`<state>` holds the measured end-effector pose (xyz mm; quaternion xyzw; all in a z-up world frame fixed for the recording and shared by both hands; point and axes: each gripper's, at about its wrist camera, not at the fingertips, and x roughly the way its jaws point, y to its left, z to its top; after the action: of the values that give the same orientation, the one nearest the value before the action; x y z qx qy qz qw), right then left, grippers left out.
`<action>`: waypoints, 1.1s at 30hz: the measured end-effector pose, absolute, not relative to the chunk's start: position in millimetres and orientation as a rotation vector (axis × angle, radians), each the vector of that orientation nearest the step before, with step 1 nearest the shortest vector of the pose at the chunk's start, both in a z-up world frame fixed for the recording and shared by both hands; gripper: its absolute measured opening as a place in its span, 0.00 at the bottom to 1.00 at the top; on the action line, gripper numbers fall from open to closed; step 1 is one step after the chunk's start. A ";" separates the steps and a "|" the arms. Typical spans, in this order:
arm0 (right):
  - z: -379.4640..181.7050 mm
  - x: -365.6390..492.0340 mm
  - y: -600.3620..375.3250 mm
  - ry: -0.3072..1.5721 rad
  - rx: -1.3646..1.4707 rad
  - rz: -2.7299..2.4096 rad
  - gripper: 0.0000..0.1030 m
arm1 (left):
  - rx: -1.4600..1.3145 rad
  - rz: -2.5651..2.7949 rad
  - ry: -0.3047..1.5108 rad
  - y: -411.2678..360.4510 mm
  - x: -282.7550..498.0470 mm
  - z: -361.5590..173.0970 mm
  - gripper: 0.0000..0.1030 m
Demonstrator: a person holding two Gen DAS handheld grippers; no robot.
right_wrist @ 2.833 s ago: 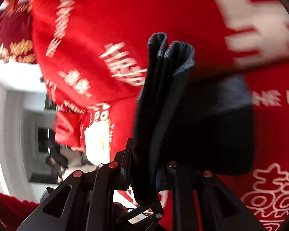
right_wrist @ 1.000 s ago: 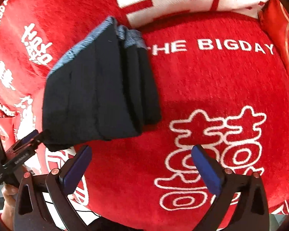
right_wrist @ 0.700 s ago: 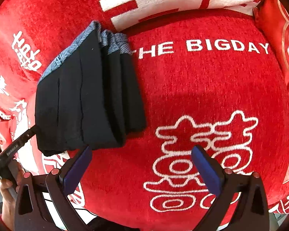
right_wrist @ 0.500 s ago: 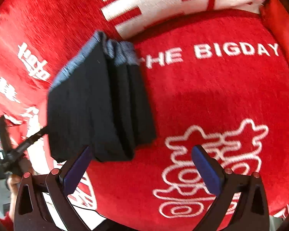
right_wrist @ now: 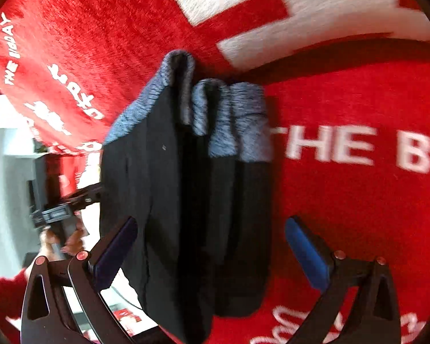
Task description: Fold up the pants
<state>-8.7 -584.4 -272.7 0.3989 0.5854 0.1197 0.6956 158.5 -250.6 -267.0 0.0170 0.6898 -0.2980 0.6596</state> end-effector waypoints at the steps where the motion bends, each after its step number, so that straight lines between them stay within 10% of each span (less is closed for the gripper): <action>1: -274.1 -6.4 -582.3 1.297 0.887 0.281 1.00 | 0.013 -0.683 1.570 -250.5 160.4 -270.5 0.95; 12: -285.7 -2.7 -600.5 1.278 1.062 0.266 0.97 | -0.143 -0.690 1.602 -253.8 160.2 -293.4 0.99; 19: -268.3 -5.0 -595.3 1.294 1.044 0.200 0.50 | -0.064 -0.729 1.486 -267.3 130.3 -254.6 0.60; 33: -212.5 -92.4 -564.3 1.253 1.135 0.298 0.47 | -0.033 -0.702 1.465 -250.1 46.8 -187.9 0.57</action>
<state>-92.4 -564.3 -212.5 0.5005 0.5525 0.1313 0.6535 46.8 -250.1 -187.9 -0.0149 0.6545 -0.3136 0.6878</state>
